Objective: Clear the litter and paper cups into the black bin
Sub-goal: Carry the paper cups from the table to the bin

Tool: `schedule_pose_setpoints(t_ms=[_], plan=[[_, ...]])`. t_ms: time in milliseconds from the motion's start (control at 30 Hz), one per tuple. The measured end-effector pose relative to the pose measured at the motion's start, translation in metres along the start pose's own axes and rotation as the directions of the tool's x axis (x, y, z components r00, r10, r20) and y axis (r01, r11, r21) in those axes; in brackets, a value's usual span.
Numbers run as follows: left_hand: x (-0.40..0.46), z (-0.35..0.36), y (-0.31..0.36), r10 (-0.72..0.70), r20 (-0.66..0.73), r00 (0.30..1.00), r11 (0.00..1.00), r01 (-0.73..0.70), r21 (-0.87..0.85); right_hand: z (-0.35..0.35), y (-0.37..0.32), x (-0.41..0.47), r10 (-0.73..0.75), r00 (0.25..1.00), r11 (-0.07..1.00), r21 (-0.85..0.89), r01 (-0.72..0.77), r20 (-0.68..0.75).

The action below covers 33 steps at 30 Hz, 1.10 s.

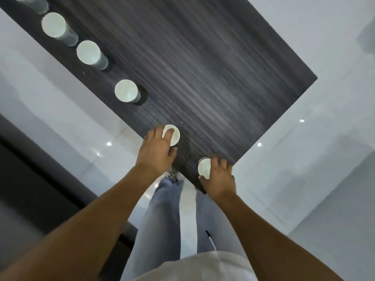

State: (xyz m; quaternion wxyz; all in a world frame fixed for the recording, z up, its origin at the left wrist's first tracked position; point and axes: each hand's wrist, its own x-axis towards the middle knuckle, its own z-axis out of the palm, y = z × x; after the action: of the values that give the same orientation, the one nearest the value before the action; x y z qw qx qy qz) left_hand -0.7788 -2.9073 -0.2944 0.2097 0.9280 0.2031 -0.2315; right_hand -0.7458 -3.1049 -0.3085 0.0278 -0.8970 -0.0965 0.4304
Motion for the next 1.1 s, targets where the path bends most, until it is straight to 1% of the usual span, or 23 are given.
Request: schedule_pose_setpoints(t_ms=[67,133,233,300,400,533,633,800,900,1000,1100], plan=[[0.009,0.011,-0.006,0.051,0.016,0.999,0.994,-0.052,0.098,0.014,0.0,0.005,0.034,0.999,0.998,0.058,-0.032,-0.031],[0.019,0.024,-0.01,0.081,0.039,0.996,0.979,-0.086,0.183,0.026,-0.001,0.013,0.035,0.998,0.994,0.109,-0.03,-0.043],[0.035,0.043,-0.016,0.101,0.083,0.991,0.964,-0.118,0.24,0.043,-0.002,0.024,0.039,0.998,0.986,0.164,-0.031,-0.045],[0.041,0.053,-0.019,0.116,0.087,0.989,0.959,-0.134,0.25,0.054,-0.002,0.026,0.035,0.997,0.983,0.185,-0.021,-0.074],[0.042,0.058,-0.023,0.149,0.056,0.987,0.962,-0.158,0.225,0.063,0.0,0.025,0.024,0.991,0.98,0.199,0.003,-0.132],[0.026,0.047,-0.027,0.206,0.045,0.978,0.956,-0.211,0.204,0.055,-0.002,0.01,0.014,0.992,0.985,0.172,0.008,-0.127],[0.001,0.024,-0.031,0.224,0.05,0.973,0.959,-0.229,0.169,0.03,-0.015,-0.01,-0.058,0.992,0.99,0.12,0.071,-0.11],[-0.06,-0.039,-0.041,0.157,0.076,0.985,0.986,-0.161,0.05,-0.035,-0.067,-0.052,-0.214,0.975,0.976,0.013,0.215,-0.057],[-0.098,-0.081,-0.059,0.049,-0.004,0.999,0.998,-0.049,-0.05,-0.067,-0.111,-0.08,-0.319,0.946,0.947,-0.06,0.316,-0.056],[-0.131,-0.119,-0.089,-0.051,-0.077,0.996,0.991,0.041,-0.127,-0.086,-0.165,-0.101,-0.392,0.918,0.914,-0.135,0.382,-0.057],[-0.156,-0.149,-0.13,-0.122,-0.107,0.987,0.981,0.103,-0.164,-0.091,-0.225,-0.114,-0.429,0.902,0.897,-0.141,0.419,-0.049]])
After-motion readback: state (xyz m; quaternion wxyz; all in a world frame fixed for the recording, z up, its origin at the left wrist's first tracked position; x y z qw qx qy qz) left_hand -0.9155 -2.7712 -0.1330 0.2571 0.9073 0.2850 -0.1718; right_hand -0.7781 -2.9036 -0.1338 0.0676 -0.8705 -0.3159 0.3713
